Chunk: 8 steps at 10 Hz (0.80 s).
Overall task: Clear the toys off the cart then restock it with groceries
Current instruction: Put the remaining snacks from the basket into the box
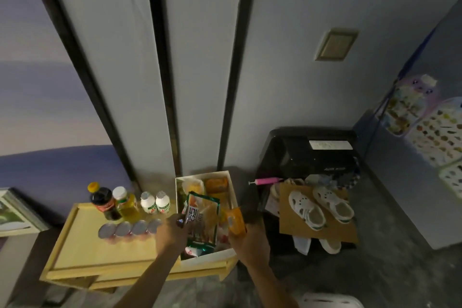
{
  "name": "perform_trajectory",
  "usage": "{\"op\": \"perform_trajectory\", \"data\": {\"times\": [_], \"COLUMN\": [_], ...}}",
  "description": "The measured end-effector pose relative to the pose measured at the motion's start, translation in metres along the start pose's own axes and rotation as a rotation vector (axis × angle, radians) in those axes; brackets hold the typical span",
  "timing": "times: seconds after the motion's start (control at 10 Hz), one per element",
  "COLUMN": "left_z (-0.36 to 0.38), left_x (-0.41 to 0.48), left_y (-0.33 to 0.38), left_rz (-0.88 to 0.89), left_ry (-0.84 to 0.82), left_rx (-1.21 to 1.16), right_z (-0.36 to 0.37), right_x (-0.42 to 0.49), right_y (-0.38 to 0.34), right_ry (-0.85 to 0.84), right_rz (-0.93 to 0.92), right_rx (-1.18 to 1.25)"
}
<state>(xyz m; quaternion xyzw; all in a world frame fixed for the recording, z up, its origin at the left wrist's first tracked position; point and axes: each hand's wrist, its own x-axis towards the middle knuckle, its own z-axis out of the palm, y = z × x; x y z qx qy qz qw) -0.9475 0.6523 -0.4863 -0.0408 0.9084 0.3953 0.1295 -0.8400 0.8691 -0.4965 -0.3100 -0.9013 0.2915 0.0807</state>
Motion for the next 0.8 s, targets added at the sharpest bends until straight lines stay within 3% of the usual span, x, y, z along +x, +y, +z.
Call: {"op": "perform_trajectory", "data": {"times": [0.2,0.4,0.7,0.8], "left_z": [0.030,0.053,0.065,0.056], "left_x": [0.004,-0.004,-0.010,-0.010], "left_y": [-0.002,-0.011,-0.007,-0.005], "left_rz": [-0.069,-0.100,-0.096,-0.082], "left_ry": [0.097,0.084,-0.086,-0.057], "left_rx": [0.057,0.115,0.226,0.177], "right_z": [0.047,0.045,0.044,0.039], "right_x": [0.020,0.019,0.018,0.022], "right_y": [0.018,0.019,0.034,0.043], "right_ry": [-0.147,-0.233,-0.298,-0.325], "right_rz": [0.040,0.003,-0.072,-0.096], "right_rx": [-0.136,-0.295,-0.295,-0.208]}}
